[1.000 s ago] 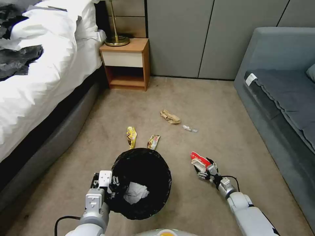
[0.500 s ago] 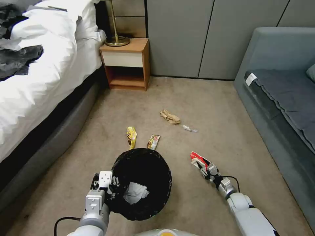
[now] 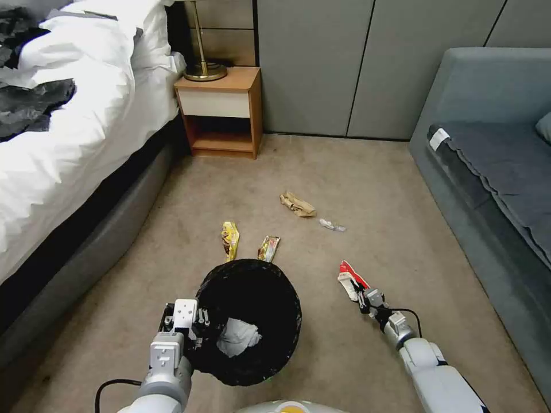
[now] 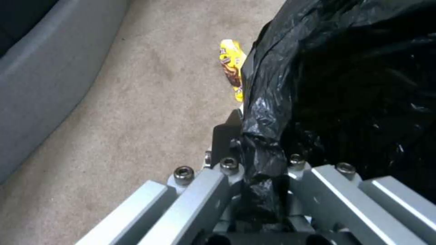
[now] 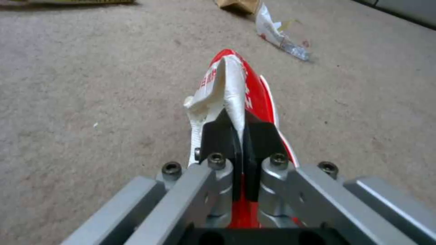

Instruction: Pick up the trash bin, then pick up the garbage from the floor and place it into the trash bin.

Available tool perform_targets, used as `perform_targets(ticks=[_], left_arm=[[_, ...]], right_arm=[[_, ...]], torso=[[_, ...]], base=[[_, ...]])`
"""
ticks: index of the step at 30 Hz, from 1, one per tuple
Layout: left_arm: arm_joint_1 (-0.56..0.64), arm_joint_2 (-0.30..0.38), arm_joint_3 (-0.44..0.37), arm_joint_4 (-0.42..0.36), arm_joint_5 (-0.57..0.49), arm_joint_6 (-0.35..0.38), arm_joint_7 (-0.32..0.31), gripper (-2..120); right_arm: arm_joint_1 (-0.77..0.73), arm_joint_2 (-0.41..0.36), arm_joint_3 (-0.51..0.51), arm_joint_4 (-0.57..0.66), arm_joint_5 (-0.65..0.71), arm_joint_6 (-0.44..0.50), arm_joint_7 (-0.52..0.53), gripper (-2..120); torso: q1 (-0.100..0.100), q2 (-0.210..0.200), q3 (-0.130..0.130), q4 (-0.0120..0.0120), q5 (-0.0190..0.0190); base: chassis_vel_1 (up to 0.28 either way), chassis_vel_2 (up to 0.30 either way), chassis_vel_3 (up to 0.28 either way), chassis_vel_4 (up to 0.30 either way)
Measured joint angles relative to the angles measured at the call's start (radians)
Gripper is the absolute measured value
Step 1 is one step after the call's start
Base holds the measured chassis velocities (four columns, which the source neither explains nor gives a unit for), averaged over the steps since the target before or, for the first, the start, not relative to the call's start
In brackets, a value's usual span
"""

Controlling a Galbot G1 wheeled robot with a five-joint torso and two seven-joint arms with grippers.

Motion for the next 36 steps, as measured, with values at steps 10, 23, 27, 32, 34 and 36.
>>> perform_targets(ticks=[10, 23, 27, 32, 34, 36], left_arm=[[-0.003, 0.007, 0.001, 0.005, -0.001, 0.0, 0.001, 1], [-0.032, 0.017, 0.009, 0.021, -0.015, 0.004, 0.003, 1], [-0.036, 0.017, 0.016, 0.022, -0.015, 0.004, 0.003, 1], [-0.04, 0.021, 0.025, 0.022, -0.015, 0.005, 0.003, 1], [-0.042, 0.021, 0.029, 0.022, -0.015, 0.006, 0.003, 1], [-0.042, 0.021, 0.03, 0.022, -0.014, 0.006, 0.003, 1]], right_arm=[[-0.056, -0.014, 0.006, 0.193, 0.08, -0.017, 0.02, 0], [-0.388, -0.034, -0.007, 1.102, 0.323, -0.118, -0.146, 0], [-0.449, -0.042, -0.065, 1.203, 0.373, -0.117, -0.253, 0], [-0.501, -0.053, -0.165, 1.218, 0.342, -0.113, -0.281, 0], [-0.504, -0.053, -0.2, 1.192, 0.308, -0.109, -0.281, 0], [-0.504, -0.053, -0.216, 1.176, 0.291, -0.107, -0.281, 0]], torso=[[0.0, 0.0, 0.0, 0.0001, -0.0001], [0.0, 0.0, 0.0, 0.0001, -0.0007], [0.0, 0.0, 0.0, 0.0001, -0.0006], [0.0, 0.0, 0.0, 0.0, -0.0002], [0.0, 0.0, 0.0, 0.0, 0.0], [0.0, 0.0, 0.0, 0.0, -0.0001]], base=[[0.0, 0.0, 0.0, 0.0], [0.0, 0.0, 0.0, 0.0], [0.0, 0.0, 0.0, 0.0], [0.0, 0.0, 0.0, 0.0], [0.0, 0.0, 0.0, 0.0], [0.0, 0.0, 0.0, 0.0]])
